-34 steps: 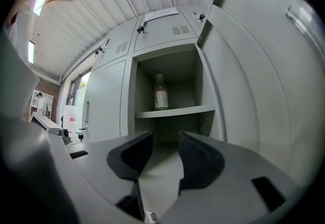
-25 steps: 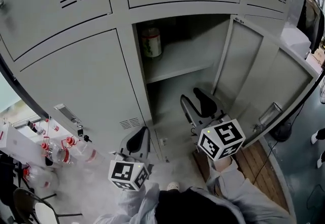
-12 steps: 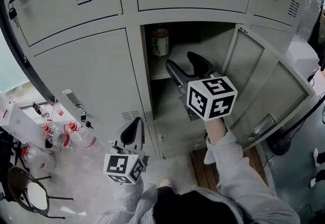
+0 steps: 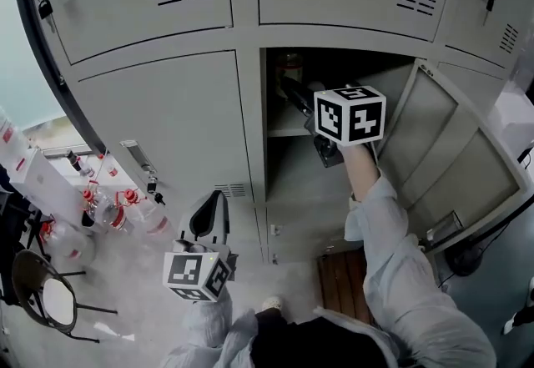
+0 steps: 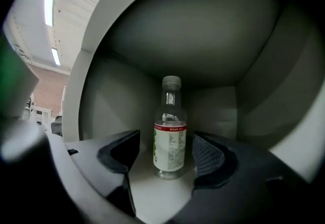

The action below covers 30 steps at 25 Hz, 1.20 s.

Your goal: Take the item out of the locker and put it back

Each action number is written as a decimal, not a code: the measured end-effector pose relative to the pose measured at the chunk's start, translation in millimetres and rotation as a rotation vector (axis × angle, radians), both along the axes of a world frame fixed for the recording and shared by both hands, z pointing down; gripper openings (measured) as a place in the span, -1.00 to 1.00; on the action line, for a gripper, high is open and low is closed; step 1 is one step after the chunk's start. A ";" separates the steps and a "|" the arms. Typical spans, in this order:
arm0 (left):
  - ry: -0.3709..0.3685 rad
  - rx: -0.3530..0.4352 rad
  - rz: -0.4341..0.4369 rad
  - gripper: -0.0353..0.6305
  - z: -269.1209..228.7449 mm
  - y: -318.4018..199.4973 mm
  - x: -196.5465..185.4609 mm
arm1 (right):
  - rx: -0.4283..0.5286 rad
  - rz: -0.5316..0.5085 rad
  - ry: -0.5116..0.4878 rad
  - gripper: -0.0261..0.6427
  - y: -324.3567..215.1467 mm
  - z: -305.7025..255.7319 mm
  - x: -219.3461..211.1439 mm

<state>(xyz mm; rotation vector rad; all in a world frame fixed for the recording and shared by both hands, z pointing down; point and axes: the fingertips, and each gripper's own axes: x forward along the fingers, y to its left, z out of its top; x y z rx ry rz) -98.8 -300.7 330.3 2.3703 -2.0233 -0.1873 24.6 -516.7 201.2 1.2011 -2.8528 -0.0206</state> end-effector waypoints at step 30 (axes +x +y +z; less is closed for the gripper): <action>-0.004 0.002 -0.022 -0.87 -2.1 -8.1 -27.4 | -0.187 -0.090 -0.075 0.00 -45.7 2.3 -33.3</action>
